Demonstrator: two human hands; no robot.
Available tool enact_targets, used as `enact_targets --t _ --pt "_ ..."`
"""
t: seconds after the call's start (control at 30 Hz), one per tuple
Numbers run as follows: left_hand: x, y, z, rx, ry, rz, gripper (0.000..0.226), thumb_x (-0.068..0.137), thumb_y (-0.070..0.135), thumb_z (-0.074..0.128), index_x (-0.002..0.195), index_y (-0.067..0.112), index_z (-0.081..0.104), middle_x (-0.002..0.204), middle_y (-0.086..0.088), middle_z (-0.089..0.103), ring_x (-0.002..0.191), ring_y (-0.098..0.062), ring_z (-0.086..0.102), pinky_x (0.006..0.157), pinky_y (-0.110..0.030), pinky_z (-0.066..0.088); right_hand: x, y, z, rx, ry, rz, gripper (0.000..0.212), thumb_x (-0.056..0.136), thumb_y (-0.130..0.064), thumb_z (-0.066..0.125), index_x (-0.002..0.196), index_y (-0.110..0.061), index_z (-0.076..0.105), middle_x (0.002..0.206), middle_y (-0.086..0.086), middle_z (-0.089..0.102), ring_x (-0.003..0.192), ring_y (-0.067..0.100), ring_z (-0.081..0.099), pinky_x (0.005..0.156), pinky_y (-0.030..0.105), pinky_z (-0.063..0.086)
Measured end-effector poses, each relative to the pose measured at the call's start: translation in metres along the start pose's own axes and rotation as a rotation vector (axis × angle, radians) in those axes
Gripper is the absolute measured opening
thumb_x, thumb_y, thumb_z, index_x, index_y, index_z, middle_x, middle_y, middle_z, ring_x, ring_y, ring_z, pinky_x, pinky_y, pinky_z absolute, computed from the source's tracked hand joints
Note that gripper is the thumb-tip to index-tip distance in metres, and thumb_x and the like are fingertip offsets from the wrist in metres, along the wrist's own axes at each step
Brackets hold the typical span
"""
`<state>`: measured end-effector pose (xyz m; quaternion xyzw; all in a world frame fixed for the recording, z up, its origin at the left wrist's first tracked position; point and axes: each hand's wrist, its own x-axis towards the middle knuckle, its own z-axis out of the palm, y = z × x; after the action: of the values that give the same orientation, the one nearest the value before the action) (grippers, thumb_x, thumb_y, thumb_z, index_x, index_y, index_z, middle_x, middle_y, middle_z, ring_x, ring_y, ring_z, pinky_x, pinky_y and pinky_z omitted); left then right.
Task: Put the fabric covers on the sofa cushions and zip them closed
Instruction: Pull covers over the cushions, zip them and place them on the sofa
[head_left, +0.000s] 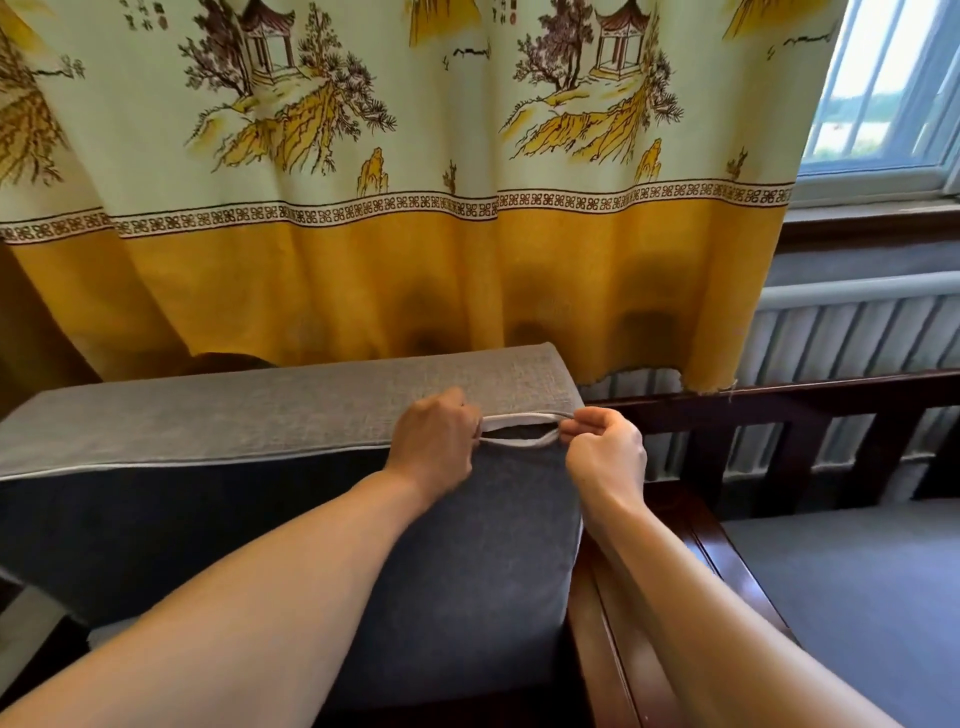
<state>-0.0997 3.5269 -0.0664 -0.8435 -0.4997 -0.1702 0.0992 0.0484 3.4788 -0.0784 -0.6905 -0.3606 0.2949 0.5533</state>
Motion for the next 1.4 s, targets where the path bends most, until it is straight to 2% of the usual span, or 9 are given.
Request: enact_targets --t 0.2,0.33,0.47,0.63,0.8,0.93,1.13,1.27,1.4 --pt "-0.001 -0.011 0.001 -0.057 0.016 0.103 0.013 0.090 0.014 0.056 0.101 0.013 0.063 0.105 -0.004 0.055 0.092 -0.017 0.052 0.068 -0.020 0.036 -0.015 -0.008 0.036 -0.074 0.041 0.005 0.035 0.082 0.007 0.043 0.103 -0.012 0.063 0.094 0.003 0.069 0.097 0.018 0.063 0.095 0.038 0.049" --pt "-0.022 -0.035 0.000 0.042 -0.016 0.149 0.026 0.087 0.016 0.058 0.113 0.013 0.058 0.124 -0.006 0.042 0.108 -0.022 0.044 0.076 -0.027 0.040 -0.024 -0.011 0.048 -0.153 0.116 0.003 0.033 0.078 0.004 0.040 0.088 -0.021 0.059 0.103 0.007 0.065 0.096 0.020 0.063 0.095 0.040 0.048" --pt "-0.056 -0.093 -0.009 0.202 -0.113 0.102 0.025 0.087 0.019 0.057 0.112 0.016 0.062 0.138 -0.008 0.031 0.122 -0.028 0.035 0.084 -0.036 0.045 -0.034 -0.018 0.051 -0.180 0.129 0.034 0.032 0.083 0.005 0.042 0.102 -0.013 0.059 0.102 0.005 0.066 0.105 0.023 0.058 0.098 0.041 0.046" --pt "-0.083 -0.147 -0.035 0.188 -0.114 -0.051 0.017 0.084 0.012 0.058 0.099 0.009 0.066 0.118 -0.008 0.050 0.103 -0.025 0.050 0.069 -0.034 0.050 -0.046 -0.024 0.060 -0.226 0.102 0.042 0.034 0.087 0.003 0.044 0.119 -0.006 0.051 0.115 0.009 0.059 0.113 0.025 0.051 0.099 0.034 0.040" --pt "-0.079 -0.161 -0.037 0.118 -0.082 -0.124 0.011 0.088 0.012 0.058 0.094 0.012 0.067 0.101 -0.004 0.056 0.088 -0.020 0.056 0.065 -0.025 0.040 -0.047 -0.019 0.069 -0.219 0.155 0.028 0.038 0.084 0.005 0.044 0.120 -0.005 0.051 0.119 0.013 0.057 0.115 0.028 0.050 0.103 0.036 0.038" --pt "-0.077 -0.170 -0.033 0.022 -0.043 -0.136 0.007 0.086 0.015 0.062 0.088 0.012 0.069 0.095 -0.006 0.058 0.084 -0.022 0.056 0.065 -0.025 0.037 -0.050 -0.019 0.074 -0.222 0.205 -0.011 0.035 0.085 0.005 0.045 0.118 -0.003 0.052 0.114 0.013 0.059 0.111 0.027 0.052 0.097 0.031 0.037" --pt "-0.076 -0.175 -0.031 -0.021 -0.037 -0.111 0.009 0.087 0.015 0.059 0.091 0.012 0.068 0.098 -0.007 0.057 0.085 -0.022 0.057 0.068 -0.027 0.042 -0.079 -0.028 0.126 -0.234 0.072 -0.084 0.035 0.083 0.008 0.046 0.115 -0.005 0.055 0.104 0.008 0.061 0.094 0.017 0.053 0.081 0.020 0.037" --pt "-0.076 -0.184 -0.032 -0.026 -0.058 -0.047 0.012 0.089 0.013 0.056 0.095 0.012 0.066 0.102 -0.006 0.055 0.091 -0.023 0.056 0.069 -0.026 0.040 -0.095 -0.035 0.162 -0.231 0.067 -0.083 0.032 0.083 0.007 0.046 0.108 -0.008 0.059 0.103 0.008 0.064 0.097 0.020 0.057 0.082 0.022 0.042" --pt "-0.079 -0.188 -0.037 0.088 -0.104 0.032 0.020 0.092 0.017 0.053 0.109 0.011 0.060 0.114 -0.008 0.049 0.102 -0.025 0.051 0.074 -0.030 0.042 -0.127 -0.048 0.217 -0.224 -0.036 -0.130 0.034 0.080 0.007 0.046 0.105 -0.008 0.064 0.100 0.007 0.068 0.099 0.019 0.061 0.090 0.028 0.048"
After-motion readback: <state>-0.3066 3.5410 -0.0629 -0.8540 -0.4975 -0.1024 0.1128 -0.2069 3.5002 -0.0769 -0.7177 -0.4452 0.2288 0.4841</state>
